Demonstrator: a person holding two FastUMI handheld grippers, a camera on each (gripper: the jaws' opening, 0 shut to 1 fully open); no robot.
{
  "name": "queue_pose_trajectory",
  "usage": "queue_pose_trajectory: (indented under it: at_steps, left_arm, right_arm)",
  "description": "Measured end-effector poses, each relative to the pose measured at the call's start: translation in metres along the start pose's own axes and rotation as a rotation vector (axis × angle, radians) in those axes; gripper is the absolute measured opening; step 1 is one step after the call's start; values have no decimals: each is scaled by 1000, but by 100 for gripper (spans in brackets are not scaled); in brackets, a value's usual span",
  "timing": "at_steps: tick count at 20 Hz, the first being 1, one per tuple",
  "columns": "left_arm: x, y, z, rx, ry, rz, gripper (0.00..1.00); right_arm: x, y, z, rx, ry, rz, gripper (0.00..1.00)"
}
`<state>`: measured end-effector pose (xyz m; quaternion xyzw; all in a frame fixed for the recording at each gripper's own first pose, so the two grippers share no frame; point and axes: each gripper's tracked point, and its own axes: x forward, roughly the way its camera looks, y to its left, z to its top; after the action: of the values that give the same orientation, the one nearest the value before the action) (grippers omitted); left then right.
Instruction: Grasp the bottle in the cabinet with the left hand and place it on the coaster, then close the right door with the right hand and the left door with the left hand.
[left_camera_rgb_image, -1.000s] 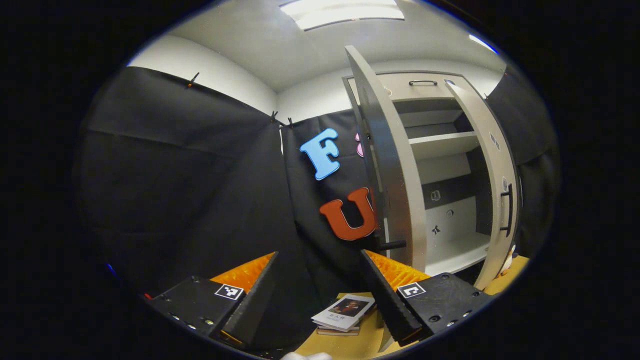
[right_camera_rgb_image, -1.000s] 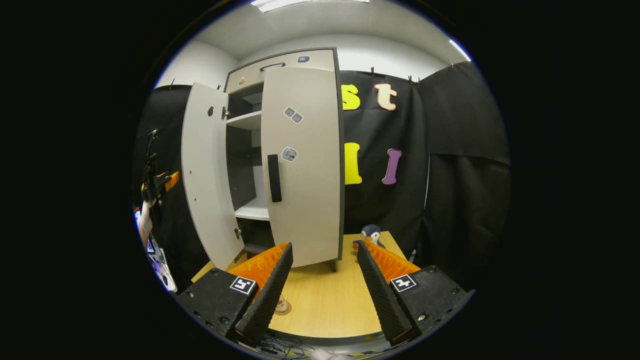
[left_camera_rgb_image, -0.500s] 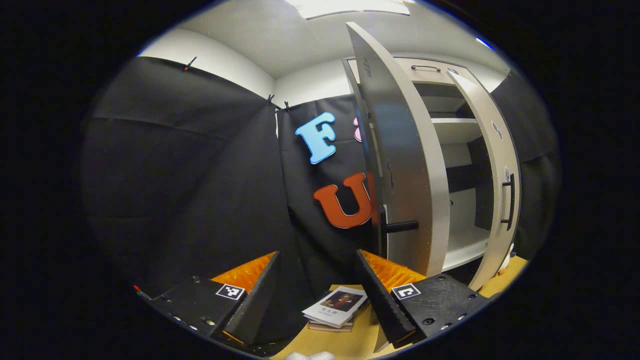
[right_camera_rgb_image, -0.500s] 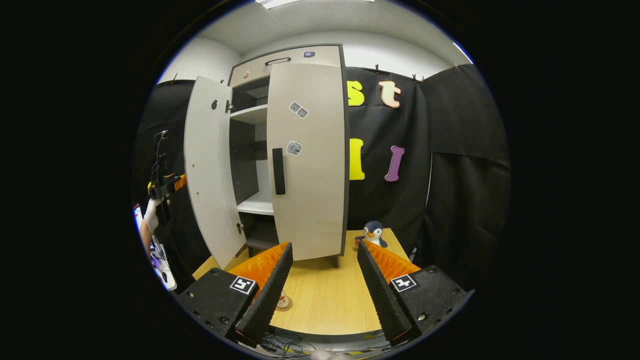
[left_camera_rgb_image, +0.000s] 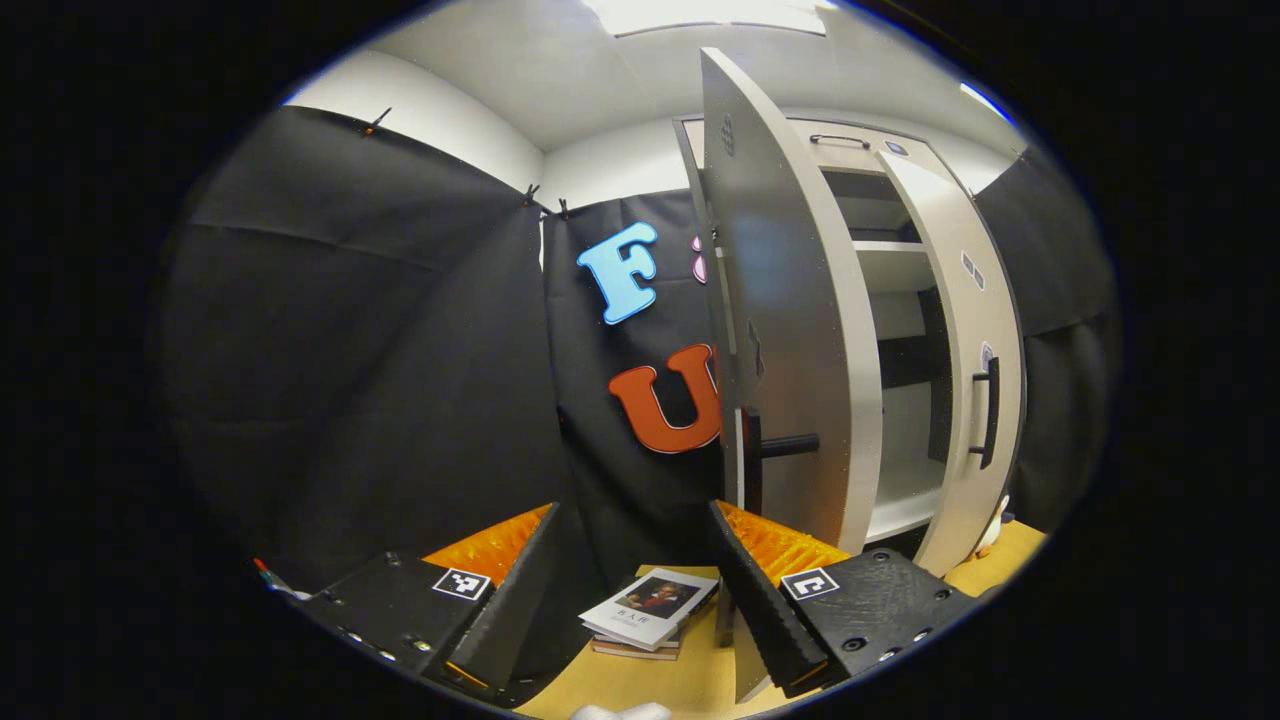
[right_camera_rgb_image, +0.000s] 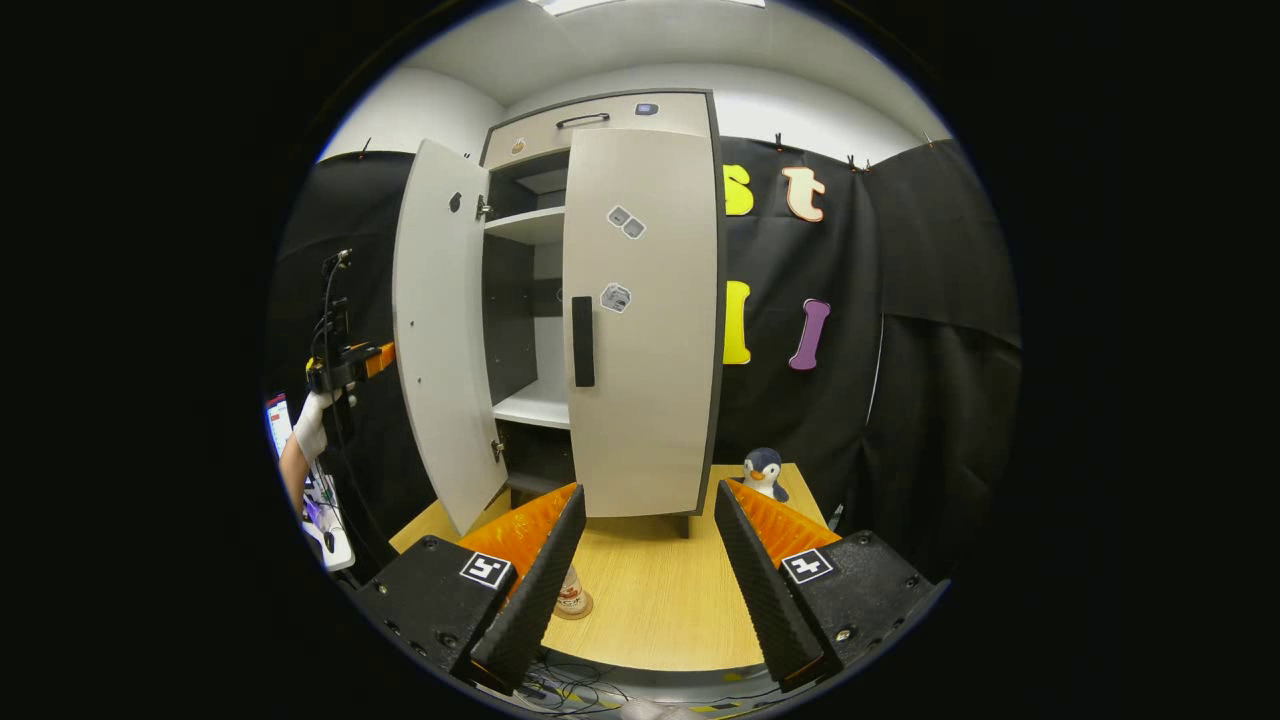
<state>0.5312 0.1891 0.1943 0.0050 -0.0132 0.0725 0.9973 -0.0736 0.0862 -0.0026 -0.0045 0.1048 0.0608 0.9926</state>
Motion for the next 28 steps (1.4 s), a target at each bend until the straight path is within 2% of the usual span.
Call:
queue_pose_trajectory:
  at_steps: [8,9,10,16,19,24,28]
  left_arm:
    - [-1,-56,6,-36,-5,-112,90]
    - [0,-65,7,-37,-4,-130,94]
    - [1,-73,7,-37,-6,-146,90]
    - [14,-132,10,-10,-1,-242,90]
    - [18,-153,7,17,13,-264,96]
    - [3,-169,5,-12,29,-302,96]
    - [-26,-174,25,-45,1,-345,96]
  right_arm:
    - [-11,-14,2,8,-8,-29,81]
    - [-12,-17,3,9,-10,-35,81]
    - [-14,-21,3,8,-12,-44,81]
    - [-22,-31,6,13,-16,-79,81]
    - [-28,-35,8,18,-28,-97,81]
    - [-38,-43,11,39,-49,-120,81]
    - [-37,-42,18,39,-67,-128,81]
